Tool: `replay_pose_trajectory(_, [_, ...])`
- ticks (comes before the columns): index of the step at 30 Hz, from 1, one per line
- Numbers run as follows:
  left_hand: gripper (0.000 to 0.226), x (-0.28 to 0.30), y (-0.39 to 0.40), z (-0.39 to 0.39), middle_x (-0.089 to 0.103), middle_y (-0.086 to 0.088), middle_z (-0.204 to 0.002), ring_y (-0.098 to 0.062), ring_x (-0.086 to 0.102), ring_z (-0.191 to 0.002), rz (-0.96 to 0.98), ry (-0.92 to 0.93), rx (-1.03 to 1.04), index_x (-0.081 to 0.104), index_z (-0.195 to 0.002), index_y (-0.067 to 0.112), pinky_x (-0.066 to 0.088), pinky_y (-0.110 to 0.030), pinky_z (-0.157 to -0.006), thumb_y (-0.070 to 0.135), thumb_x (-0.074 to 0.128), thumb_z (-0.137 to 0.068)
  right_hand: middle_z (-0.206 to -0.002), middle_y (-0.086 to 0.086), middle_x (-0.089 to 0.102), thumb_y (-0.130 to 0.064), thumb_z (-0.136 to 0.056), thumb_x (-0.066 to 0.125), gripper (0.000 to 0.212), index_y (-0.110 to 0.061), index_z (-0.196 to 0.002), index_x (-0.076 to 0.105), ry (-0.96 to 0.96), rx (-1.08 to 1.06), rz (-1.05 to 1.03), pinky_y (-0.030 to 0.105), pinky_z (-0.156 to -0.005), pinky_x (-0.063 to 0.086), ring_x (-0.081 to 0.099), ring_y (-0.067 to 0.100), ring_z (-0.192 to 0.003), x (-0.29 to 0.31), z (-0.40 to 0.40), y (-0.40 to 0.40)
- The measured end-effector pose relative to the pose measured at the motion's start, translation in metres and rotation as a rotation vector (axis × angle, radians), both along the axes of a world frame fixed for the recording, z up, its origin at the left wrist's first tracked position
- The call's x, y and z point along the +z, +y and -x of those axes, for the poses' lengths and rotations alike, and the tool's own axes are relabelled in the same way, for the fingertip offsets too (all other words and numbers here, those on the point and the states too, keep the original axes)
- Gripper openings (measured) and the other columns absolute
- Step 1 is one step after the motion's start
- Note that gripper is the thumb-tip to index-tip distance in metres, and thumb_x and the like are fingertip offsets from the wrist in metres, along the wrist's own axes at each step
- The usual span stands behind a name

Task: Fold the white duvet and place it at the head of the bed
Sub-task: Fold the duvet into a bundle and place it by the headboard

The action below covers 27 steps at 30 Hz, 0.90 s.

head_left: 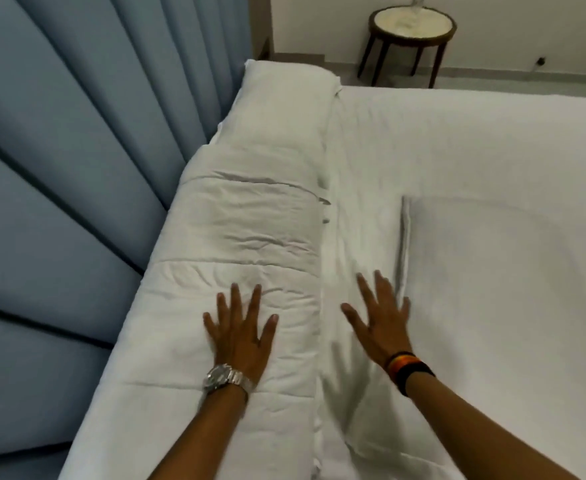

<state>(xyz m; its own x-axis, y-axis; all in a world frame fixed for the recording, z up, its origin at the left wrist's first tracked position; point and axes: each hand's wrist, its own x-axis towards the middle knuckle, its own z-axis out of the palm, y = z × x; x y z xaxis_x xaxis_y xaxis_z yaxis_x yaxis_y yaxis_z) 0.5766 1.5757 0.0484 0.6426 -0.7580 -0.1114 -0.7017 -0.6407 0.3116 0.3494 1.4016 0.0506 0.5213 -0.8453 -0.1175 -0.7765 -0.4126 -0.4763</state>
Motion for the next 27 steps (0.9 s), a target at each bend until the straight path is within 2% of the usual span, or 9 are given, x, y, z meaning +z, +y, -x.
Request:
replay_pose_trajectory(4, [0.067, 0.017, -0.065, 0.100, 0.005, 0.007, -0.173, -0.022, 0.001, -0.159, -0.011, 0.118, -0.185, 0.010, -0.161, 0.050, -0.001, -0.054, -0.125, 0.072, 0.022, -0.098, -0.174, 0.005, 0.010, -0.083, -0.088, 0.020, 0.087, -0.038, -0.163, 0.025, 0.045, -0.319, -0.019, 0.062, -0.124, -0.001, 0.006, 0.023, -0.160, 0.012, 0.147, -0.041])
replay_pose_trajectory(9, [0.071, 0.020, -0.150, 0.217, 0.011, 0.003, -0.172, -0.023, 0.012, -0.158, -0.066, 0.432, -0.181, 0.010, -0.161, 0.051, 0.011, -0.051, -0.126, 0.075, 0.031, -0.097, -0.174, 0.006, 0.003, -0.088, -0.080, 0.025, 0.096, -0.042, -0.164, 0.018, 0.009, -0.655, -0.169, 0.063, -0.123, 0.000, 0.002, 0.025, -0.160, 0.011, 0.287, -0.094])
replay_pose_trajectory(11, [0.079, 0.009, -0.177, 0.256, 0.008, 0.000, -0.173, -0.027, 0.015, -0.158, -0.144, 0.525, -0.133, 0.003, -0.159, 0.054, 0.017, -0.055, -0.124, 0.082, 0.031, -0.091, -0.175, 0.006, -0.002, -0.087, -0.080, 0.043, 0.098, -0.045, -0.163, 0.014, -0.112, -0.781, -0.347, 0.061, -0.125, 0.006, 0.001, 0.029, -0.160, 0.005, 0.331, -0.111])
replay_pose_trajectory(13, [0.093, -0.002, -0.197, 0.285, 0.004, -0.003, -0.173, -0.033, 0.015, -0.157, -0.229, 0.574, -0.085, -0.005, -0.157, 0.058, 0.018, -0.059, -0.123, 0.094, 0.032, -0.079, -0.175, 0.003, 0.004, -0.075, -0.085, 0.063, 0.099, -0.047, -0.163, 0.008, -0.274, -0.811, -0.533, 0.052, -0.125, 0.018, 0.012, 0.031, -0.159, -0.002, 0.363, -0.123])
replay_pose_trajectory(17, [0.116, 0.001, -0.217, 0.313, 0.031, -0.009, -0.165, -0.035, 0.042, -0.144, -0.127, 0.740, 0.196, 0.009, -0.158, 0.055, 0.039, -0.046, -0.115, 0.097, 0.057, -0.061, -0.170, -0.008, 0.023, -0.066, -0.087, 0.068, 0.103, -0.044, -0.164, 0.004, -0.536, -0.740, -0.728, 0.043, -0.121, 0.028, 0.032, 0.024, -0.152, -0.005, 0.384, -0.135])
replay_pose_trajectory(20, [0.103, 0.035, -0.228, 0.324, 0.052, -0.001, -0.151, -0.030, 0.052, -0.135, 0.036, 0.743, 0.215, 0.025, -0.157, 0.045, 0.042, -0.030, -0.098, 0.080, 0.071, -0.072, -0.163, -0.014, 0.035, -0.068, -0.080, 0.074, 0.104, -0.044, -0.163, 0.017, -0.749, -0.726, -0.705, 0.038, -0.121, 0.032, 0.040, 0.016, -0.146, 0.013, 0.370, -0.137])
replay_pose_trajectory(22, [0.100, 0.068, -0.232, 0.329, 0.058, 0.008, -0.144, -0.023, 0.056, -0.131, 0.173, 0.689, 0.216, 0.033, -0.154, 0.044, 0.044, -0.027, -0.097, 0.080, 0.072, -0.070, -0.159, -0.016, 0.039, -0.064, -0.081, 0.075, 0.098, -0.045, -0.162, 0.023, -0.860, -0.720, -0.655, 0.033, -0.117, 0.033, 0.042, 0.010, -0.141, 0.038, 0.355, -0.136])
replay_pose_trajectory(24, [0.094, 0.105, -0.235, 0.326, 0.067, 0.010, -0.132, -0.019, 0.063, -0.121, 0.281, 0.608, 0.226, 0.045, -0.144, 0.044, 0.051, -0.030, -0.097, 0.087, 0.070, -0.064, -0.160, -0.016, 0.037, -0.063, -0.084, 0.073, 0.092, -0.047, -0.161, 0.025, -0.935, -0.707, -0.621, 0.031, -0.117, 0.031, 0.040, 0.010, -0.142, 0.065, 0.338, -0.137])
replay_pose_trajectory(27, [0.068, 0.174, -0.223, 0.293, 0.073, 0.016, -0.106, -0.013, 0.070, -0.101, 0.427, 0.481, 0.221, 0.061, -0.119, 0.040, 0.055, -0.027, -0.082, 0.082, 0.072, -0.067, -0.164, -0.014, 0.033, -0.066, -0.082, 0.071, 0.089, -0.052, -0.158, 0.027, -0.979, -0.565, -0.642, 0.036, -0.122, 0.030, 0.037, 0.013, -0.147, 0.114, 0.301, -0.133])
